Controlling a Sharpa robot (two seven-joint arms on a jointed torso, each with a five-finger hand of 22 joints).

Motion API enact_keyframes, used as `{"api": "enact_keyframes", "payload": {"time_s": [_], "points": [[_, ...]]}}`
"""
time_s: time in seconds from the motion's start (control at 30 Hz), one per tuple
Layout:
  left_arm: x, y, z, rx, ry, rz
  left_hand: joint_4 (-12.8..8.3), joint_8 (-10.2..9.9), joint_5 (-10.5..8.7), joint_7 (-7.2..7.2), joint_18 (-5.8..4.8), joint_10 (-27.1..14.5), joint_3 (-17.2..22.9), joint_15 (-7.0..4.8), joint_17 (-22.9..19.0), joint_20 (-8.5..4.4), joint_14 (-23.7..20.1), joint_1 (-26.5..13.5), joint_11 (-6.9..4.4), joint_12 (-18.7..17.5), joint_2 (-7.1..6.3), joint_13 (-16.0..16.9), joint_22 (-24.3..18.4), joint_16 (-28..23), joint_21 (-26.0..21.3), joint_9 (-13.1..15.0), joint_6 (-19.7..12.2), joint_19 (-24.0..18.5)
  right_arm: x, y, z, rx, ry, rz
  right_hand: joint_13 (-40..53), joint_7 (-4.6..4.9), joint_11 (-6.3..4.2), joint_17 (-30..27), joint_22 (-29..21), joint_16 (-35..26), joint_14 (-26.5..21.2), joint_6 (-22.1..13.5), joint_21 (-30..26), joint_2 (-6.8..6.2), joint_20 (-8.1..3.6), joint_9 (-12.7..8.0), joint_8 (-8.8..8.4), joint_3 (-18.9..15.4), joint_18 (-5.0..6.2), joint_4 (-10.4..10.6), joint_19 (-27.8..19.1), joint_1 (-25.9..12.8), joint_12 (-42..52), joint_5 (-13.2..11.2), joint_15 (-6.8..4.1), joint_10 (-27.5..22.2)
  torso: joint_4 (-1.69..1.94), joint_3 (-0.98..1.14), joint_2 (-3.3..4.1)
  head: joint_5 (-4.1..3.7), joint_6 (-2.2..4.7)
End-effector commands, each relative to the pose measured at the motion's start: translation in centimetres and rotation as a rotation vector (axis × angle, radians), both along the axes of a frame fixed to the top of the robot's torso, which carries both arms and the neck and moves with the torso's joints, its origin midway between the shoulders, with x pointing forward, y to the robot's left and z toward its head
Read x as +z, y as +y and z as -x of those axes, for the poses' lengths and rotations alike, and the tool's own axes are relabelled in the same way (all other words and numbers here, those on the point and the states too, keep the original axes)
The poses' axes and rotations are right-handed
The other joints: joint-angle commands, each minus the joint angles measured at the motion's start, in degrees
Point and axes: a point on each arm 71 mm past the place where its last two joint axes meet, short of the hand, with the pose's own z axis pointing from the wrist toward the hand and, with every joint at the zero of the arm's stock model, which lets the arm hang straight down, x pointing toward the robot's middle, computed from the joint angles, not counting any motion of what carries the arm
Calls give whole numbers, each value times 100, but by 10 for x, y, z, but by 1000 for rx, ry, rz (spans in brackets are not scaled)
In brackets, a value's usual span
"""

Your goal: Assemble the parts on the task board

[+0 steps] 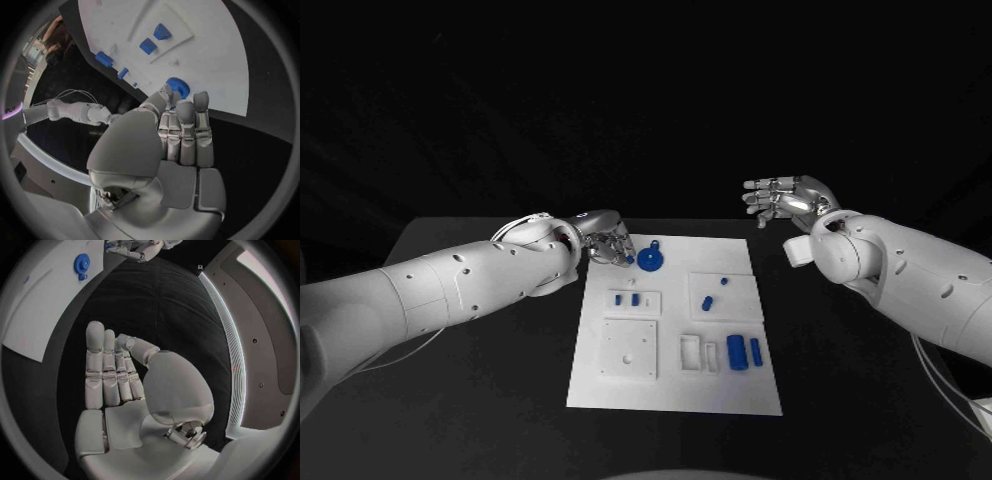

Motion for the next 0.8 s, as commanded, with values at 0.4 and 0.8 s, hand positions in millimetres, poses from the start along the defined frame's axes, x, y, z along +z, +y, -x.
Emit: {"api": "enact_keyframes", "payload": {"time_s": [0.4,0.8], "points": [[-15,2,10,-8,4,-60,-19,22,5,-52,57,37,30,-7,10,-4,22,-48,9,-14,5,-7,112,-45,25,340,150,-28,1,-1,1,7,-14,4,-8,-3,-30,14,-13,-29,53,18,-64,12,-22,3,14,-85,275,4,45,-96,18,104,-11,-21,-8,-10,3,-7,-51],[-24,-4,14,-9,-1,-60,-11,21,18,-56,59,56,55,-9,24,-7,37,-48,5,-14,-10,-7,112,-46,25,341,158,-12,0,-1,1,1,-16,4,-7,-4,-34,20,-15,-27,63,21,-84,22,-22,2,14,-99,274,9,65,-129,21,152,-12,-18,-10,-4,5,8,-70]]}}
